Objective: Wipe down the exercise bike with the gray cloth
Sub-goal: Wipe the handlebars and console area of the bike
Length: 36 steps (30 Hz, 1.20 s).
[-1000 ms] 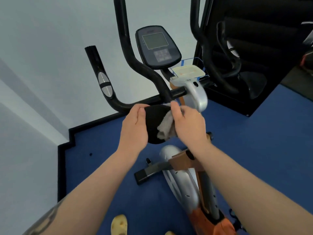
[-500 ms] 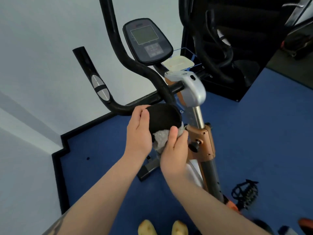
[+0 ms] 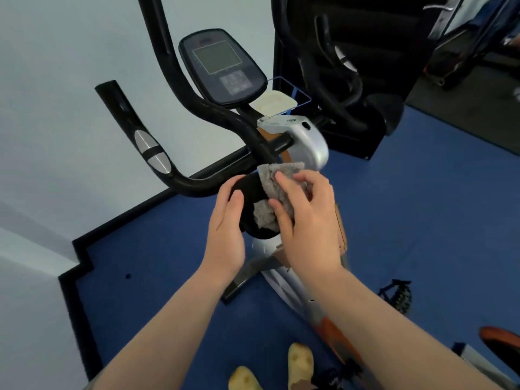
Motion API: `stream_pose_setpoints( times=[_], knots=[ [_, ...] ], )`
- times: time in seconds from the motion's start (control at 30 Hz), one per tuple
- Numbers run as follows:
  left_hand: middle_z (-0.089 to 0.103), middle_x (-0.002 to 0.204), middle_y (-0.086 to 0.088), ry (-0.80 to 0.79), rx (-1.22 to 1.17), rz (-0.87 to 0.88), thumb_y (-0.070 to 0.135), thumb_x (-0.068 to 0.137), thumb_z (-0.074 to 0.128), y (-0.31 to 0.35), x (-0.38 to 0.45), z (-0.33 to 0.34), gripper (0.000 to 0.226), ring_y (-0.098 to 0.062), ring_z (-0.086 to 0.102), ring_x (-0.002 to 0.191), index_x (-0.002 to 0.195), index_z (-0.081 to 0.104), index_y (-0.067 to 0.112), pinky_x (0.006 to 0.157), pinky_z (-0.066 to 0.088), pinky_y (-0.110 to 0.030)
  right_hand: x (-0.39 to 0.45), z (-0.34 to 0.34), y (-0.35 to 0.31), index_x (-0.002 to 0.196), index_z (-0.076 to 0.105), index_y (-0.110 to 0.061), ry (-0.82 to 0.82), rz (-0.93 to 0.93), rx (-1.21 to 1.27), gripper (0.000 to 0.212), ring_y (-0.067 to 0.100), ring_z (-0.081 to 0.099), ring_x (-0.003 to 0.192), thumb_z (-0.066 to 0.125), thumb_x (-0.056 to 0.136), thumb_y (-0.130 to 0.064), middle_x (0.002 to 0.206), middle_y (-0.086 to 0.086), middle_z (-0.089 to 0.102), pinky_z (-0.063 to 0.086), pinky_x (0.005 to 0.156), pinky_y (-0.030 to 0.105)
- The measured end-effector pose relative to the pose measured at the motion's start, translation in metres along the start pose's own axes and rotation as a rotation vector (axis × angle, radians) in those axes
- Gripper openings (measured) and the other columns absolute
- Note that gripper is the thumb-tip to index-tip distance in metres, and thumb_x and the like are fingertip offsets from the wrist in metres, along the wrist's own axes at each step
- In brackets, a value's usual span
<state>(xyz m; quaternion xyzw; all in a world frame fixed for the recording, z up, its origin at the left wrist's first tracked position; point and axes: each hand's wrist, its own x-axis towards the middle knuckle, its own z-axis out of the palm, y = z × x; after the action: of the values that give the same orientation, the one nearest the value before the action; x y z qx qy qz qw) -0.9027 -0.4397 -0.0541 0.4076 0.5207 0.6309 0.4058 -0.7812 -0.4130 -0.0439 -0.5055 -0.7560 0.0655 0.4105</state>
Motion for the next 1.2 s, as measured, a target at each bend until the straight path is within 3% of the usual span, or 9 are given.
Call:
stream_pose_setpoints(
  times=[0.17, 0.3, 0.43, 0.57, 0.67, 0.93, 1.03, 1.13, 1.2],
  knots=[
    [0.054, 0.141, 0.005, -0.044, 0.000, 0.037, 0.037, 0.103, 0.029, -0.007, -0.006, -0.009, 0.051, -0.002, 0.050, 0.128, 0.146, 0.042, 0.013, 0.099, 0.042, -0.014, 0.033, -0.002, -0.011, 0.111, 0.070, -0.003, -0.060, -0.176, -0.040, 0.023, 0.029, 0.059, 0.092, 0.067, 0.089, -0.010, 0.104, 0.013, 0.065, 0.049, 0.072, 0.030],
    [0.052, 0.144, 0.008, -0.034, -0.003, 0.008, 0.040, 0.099, 0.028, -0.009, -0.012, -0.009, 0.054, -0.003, 0.045, 0.134, 0.147, 0.040, 0.018, 0.111, 0.037, -0.020, 0.021, -0.006, -0.010, 0.109, 0.069, -0.004, -0.161, -0.218, -0.026, 0.021, 0.028, 0.060, 0.092, 0.065, 0.089, -0.008, 0.104, 0.011, 0.066, 0.048, 0.078, 0.029],
    [0.051, 0.145, 0.011, -0.006, 0.027, -0.036, 0.041, 0.100, 0.027, -0.008, -0.013, -0.011, 0.052, -0.001, 0.044, 0.135, 0.148, 0.040, 0.024, 0.116, 0.033, -0.027, 0.013, -0.008, -0.012, 0.118, 0.067, -0.010, -0.300, -0.115, 0.214, 0.025, 0.019, 0.061, 0.103, 0.059, 0.095, -0.014, 0.114, 0.004, 0.065, 0.048, 0.093, 0.029],
    [0.060, 0.137, 0.006, 0.024, 0.001, -0.052, 0.028, 0.108, 0.024, -0.001, -0.020, -0.009, 0.044, -0.007, 0.052, 0.129, 0.142, 0.049, 0.018, 0.109, 0.041, -0.026, 0.027, 0.004, -0.027, 0.125, 0.064, -0.018, -0.390, -0.003, 0.373, 0.029, 0.007, 0.057, 0.106, 0.056, 0.097, -0.020, 0.116, -0.006, 0.059, 0.046, 0.093, 0.022],
    [0.064, 0.127, 0.017, 0.044, 0.004, -0.061, 0.042, 0.101, 0.027, 0.003, -0.027, -0.010, 0.044, 0.001, 0.054, 0.124, 0.131, 0.056, 0.029, 0.099, 0.044, -0.015, 0.007, -0.012, -0.015, 0.122, 0.064, -0.022, -0.457, -0.009, 0.532, 0.027, 0.002, 0.058, 0.102, 0.059, 0.096, -0.021, 0.113, -0.011, 0.059, 0.049, 0.089, 0.025],
    [0.067, 0.126, 0.006, 0.134, 0.013, -0.088, 0.046, 0.101, 0.022, 0.009, -0.029, -0.007, 0.051, -0.006, 0.056, 0.124, 0.126, 0.061, 0.024, 0.111, 0.039, -0.032, 0.005, -0.011, -0.012, 0.116, 0.069, -0.019, -0.461, -0.043, 0.640, 0.024, 0.004, 0.060, 0.098, 0.064, 0.093, -0.015, 0.109, -0.007, 0.060, 0.049, 0.085, 0.019],
    [0.067, 0.126, 0.004, 0.172, 0.019, -0.084, 0.049, 0.097, 0.026, 0.011, -0.027, -0.005, 0.049, -0.006, 0.057, 0.123, 0.126, 0.060, 0.028, 0.113, 0.037, -0.034, 0.007, -0.023, 0.003, 0.114, 0.069, -0.022, -0.498, -0.105, 0.568, 0.026, -0.001, 0.058, 0.098, 0.068, 0.089, -0.016, 0.106, -0.012, 0.060, 0.046, 0.087, 0.014],
    [0.067, 0.125, 0.005, 0.153, 0.094, -0.041, 0.037, 0.107, 0.025, 0.016, -0.020, 0.001, 0.043, -0.012, 0.059, 0.120, 0.126, 0.062, 0.027, 0.106, 0.043, -0.036, 0.038, -0.022, -0.004, 0.115, 0.069, -0.021, -0.353, -0.145, 0.532, 0.027, 0.001, 0.055, 0.098, 0.068, 0.089, -0.018, 0.104, -0.011, 0.055, 0.045, 0.088, 0.015],
    [0.066, 0.124, 0.006, 0.185, 0.148, -0.041, 0.033, 0.108, 0.029, 0.016, -0.014, 0.008, 0.038, -0.011, 0.059, 0.117, 0.127, 0.061, 0.025, 0.098, 0.046, -0.027, 0.059, -0.013, -0.011, 0.119, 0.067, -0.019, -0.320, -0.229, 0.362, 0.028, 0.009, 0.052, 0.101, 0.064, 0.092, -0.024, 0.107, -0.005, 0.056, 0.043, 0.090, 0.022]
  ],
)
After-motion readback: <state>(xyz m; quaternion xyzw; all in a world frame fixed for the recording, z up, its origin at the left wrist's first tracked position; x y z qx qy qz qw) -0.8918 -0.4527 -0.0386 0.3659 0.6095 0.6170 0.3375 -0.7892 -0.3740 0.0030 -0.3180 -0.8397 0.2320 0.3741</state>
